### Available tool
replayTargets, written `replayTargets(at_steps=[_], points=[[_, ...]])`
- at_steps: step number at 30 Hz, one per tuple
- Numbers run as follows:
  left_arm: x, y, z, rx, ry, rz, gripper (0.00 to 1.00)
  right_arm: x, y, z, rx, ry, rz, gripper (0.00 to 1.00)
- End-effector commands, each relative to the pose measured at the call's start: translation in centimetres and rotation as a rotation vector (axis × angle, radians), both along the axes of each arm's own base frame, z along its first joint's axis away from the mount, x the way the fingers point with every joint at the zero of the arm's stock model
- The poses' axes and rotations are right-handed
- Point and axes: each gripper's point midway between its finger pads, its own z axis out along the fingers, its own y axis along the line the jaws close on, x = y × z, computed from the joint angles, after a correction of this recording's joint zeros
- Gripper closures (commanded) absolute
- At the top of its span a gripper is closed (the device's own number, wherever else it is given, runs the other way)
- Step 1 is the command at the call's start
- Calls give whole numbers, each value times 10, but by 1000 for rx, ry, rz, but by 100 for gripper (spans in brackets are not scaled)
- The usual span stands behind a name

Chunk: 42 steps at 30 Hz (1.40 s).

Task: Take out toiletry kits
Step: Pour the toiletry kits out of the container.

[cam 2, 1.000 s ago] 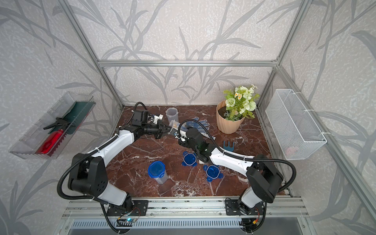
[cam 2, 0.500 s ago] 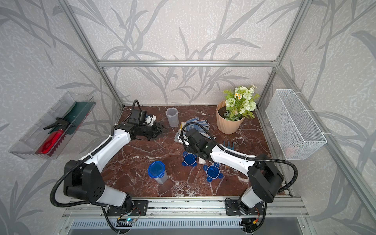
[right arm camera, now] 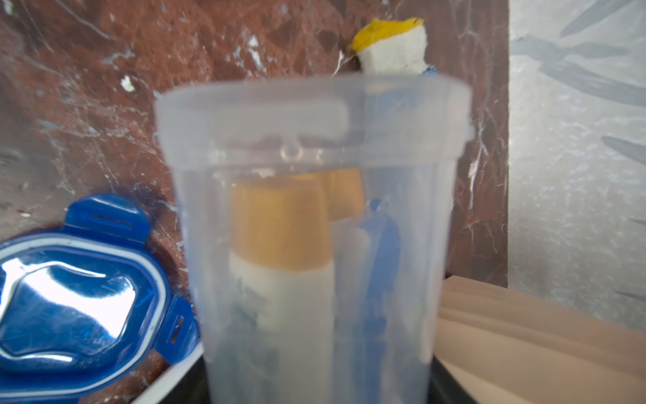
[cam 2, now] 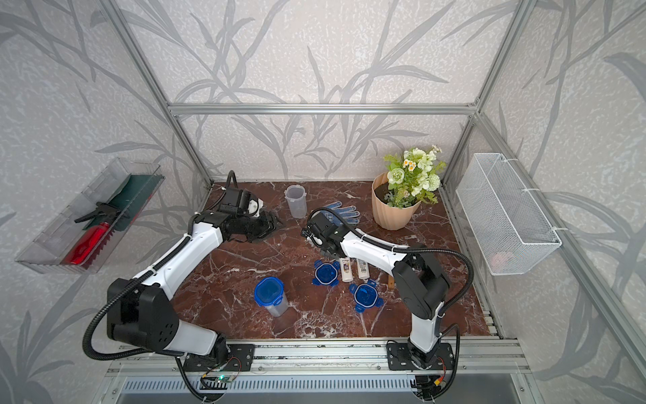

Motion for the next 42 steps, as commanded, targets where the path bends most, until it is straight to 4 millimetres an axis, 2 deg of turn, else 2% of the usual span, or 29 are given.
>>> replayTargets(at_steps=[1, 10, 21, 25, 29, 31, 32, 33, 37, 40, 42], points=[[-1, 7, 4, 41, -14, 7, 31, 2, -12, 8, -94, 15, -5, 85], [1, 6, -2, 42, -5, 8, 28, -15, -33, -4, -247, 155, -30, 84], [1, 8, -7, 54, 5, 10, 28, -25, -50, 3, -303, 180, -83, 85], [2, 7, -9, 53, 10, 10, 28, -31, -59, 20, -275, 145, -122, 84], [3, 6, -11, 50, 12, 8, 27, -33, -62, 49, -189, 77, -164, 84], [4, 5, -10, 50, 10, 5, 28, -34, -55, 66, -87, 45, -164, 85], [4, 5, -10, 53, 10, 5, 27, -34, -51, 67, -48, 39, -160, 85], [4, 6, -11, 57, 11, 7, 27, -37, -47, 83, 31, 11, -148, 85], [5, 7, -9, 78, 16, 7, 22, -46, -29, 116, 244, -32, -100, 84], [6, -2, -1, 56, 0, -12, 21, -54, -12, 137, 406, -55, -32, 84], [8, -12, 8, 50, -25, -31, 21, -66, 8, 146, 547, -38, 56, 85]])
